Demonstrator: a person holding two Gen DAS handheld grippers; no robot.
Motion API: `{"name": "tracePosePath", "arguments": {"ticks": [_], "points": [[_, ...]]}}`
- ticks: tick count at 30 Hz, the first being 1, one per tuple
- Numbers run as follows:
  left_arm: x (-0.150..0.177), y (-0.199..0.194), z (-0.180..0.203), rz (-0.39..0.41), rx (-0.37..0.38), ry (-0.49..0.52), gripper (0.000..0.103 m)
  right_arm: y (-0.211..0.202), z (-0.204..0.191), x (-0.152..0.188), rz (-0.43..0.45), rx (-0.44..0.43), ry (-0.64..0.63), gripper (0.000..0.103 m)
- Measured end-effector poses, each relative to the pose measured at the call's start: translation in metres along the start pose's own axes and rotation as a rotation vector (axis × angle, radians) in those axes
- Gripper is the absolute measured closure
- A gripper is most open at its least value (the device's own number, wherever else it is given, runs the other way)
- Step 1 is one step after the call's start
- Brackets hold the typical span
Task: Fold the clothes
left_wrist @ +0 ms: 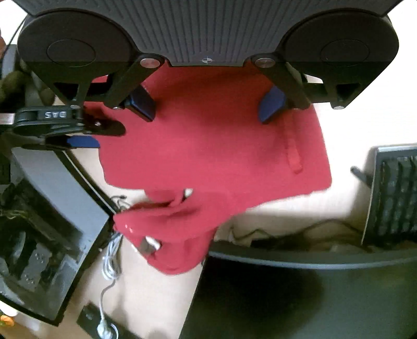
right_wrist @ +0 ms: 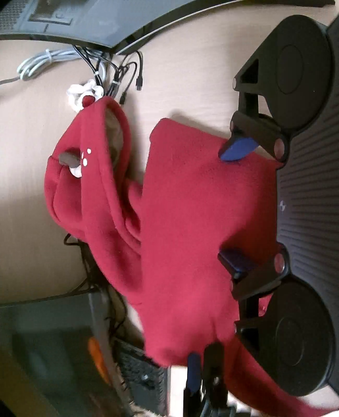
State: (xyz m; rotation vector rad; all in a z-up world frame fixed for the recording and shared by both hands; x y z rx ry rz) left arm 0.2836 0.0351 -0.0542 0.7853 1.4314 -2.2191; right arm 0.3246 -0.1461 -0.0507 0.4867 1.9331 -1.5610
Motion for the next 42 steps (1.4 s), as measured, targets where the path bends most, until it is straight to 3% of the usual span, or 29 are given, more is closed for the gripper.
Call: {"name": "tracePosePath", "arguments": {"ticks": [4,6,8,11,15,22,26,31,34,38,42], "points": [[-0.001,-0.028,-0.001,0.031,0.038,-0.043,0.01,-0.027,0.012,-0.012,0.045,-0.001,-0.034,0.027],[0.011,-0.044,-0.002,0.038,0.01,0.004,0.009,-0.042,0.02,-0.01,0.063,0.018,-0.049,0.027],[0.026,-0.057,-0.004,0.037,-0.066,0.087,0.008,-0.059,0.026,-0.003,0.083,0.047,-0.088,0.027],[0.051,-0.076,-0.003,0.001,-0.133,0.178,0.007,-0.083,0.016,0.03,0.08,0.11,-0.224,0.027],[0.088,-0.107,-0.004,-0.058,-0.125,0.184,0.006,-0.119,0.0,0.083,0.05,0.138,-0.375,0.027],[0.153,-0.127,0.011,-0.154,-0.115,0.218,0.006,-0.167,-0.001,0.16,-0.022,0.232,-0.376,0.026],[0.172,-0.125,0.018,-0.16,-0.089,0.213,0.006,-0.177,-0.011,0.21,-0.058,0.269,-0.413,0.026],[0.193,-0.127,0.019,-0.099,-0.109,0.288,0.006,-0.171,-0.032,0.262,-0.014,0.304,-0.479,0.025],[0.205,-0.128,0.019,-0.063,-0.121,0.333,0.006,-0.148,-0.042,0.284,0.051,0.416,-0.527,0.025],[0.218,-0.137,0.019,-0.031,-0.121,0.384,0.006,-0.125,-0.046,0.295,0.169,0.573,-0.517,0.025],[0.228,-0.143,0.02,-0.025,-0.15,0.406,0.006,-0.135,-0.053,0.29,0.31,0.643,-0.511,0.028]]}}
Point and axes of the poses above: each gripper's, at about its wrist camera, not at the fingertips, and y roughly the way its jaws point, z to its right, x to its underside, the point moved 4 cm from there along y, roughly the way its jaws point, and after that the axes turned 3 degrees about -z, right-handed, at the moved point
